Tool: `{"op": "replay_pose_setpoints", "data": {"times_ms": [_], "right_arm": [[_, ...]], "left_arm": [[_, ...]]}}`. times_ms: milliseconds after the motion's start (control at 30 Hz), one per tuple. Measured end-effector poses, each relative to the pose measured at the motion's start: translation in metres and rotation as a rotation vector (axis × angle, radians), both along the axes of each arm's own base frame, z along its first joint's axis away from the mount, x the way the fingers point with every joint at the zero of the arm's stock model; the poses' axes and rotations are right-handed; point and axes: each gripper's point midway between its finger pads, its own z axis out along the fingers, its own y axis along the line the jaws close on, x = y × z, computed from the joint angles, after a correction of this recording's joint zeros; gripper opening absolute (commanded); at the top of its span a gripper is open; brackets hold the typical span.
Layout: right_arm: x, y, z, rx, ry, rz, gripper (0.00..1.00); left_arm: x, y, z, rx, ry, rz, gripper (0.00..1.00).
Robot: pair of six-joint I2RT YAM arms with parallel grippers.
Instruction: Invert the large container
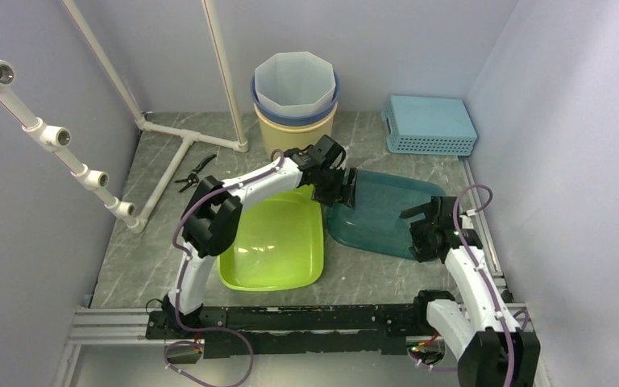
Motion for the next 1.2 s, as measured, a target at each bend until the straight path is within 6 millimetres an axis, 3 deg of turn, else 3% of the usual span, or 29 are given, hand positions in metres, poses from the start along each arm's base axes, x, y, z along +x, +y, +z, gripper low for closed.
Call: {"op": "replay_pose_setpoints", "data": {"times_ms": [200, 333, 633, 833, 1000, 1200], "right_arm": [[0.012, -0.019, -0.003, -0.001, 0.012, 0.007, 1.00], [0.023, -0.037, -0.004, 0.012, 0.020, 0.011, 1.00], [0.065, -0.060, 0.007, 0.016, 0.006, 0.144, 1.00], [0.080, -0.066, 0.011, -0.016, -0.013, 0.210, 1.00], [0.079, -0.068, 0.011, -0.048, -0.014, 0.233, 1.00], [0.086, -0.088, 0.036, -0.178, -0.023, 0.250, 1.00]], "left_arm": [[0.009, -0.024, -0.004, -0.059, 0.030, -0.020, 0.75], [0.021, -0.049, -0.004, -0.123, 0.045, -0.027, 0.77], [0.045, -0.081, 0.004, -0.197, 0.021, -0.037, 0.77], [0.042, -0.086, 0.003, -0.220, 0.054, -0.044, 0.78], [0.039, -0.089, 0.002, -0.236, 0.072, -0.052, 0.76], [0.040, -0.095, -0.003, -0.259, 0.103, -0.039, 0.76]]}}
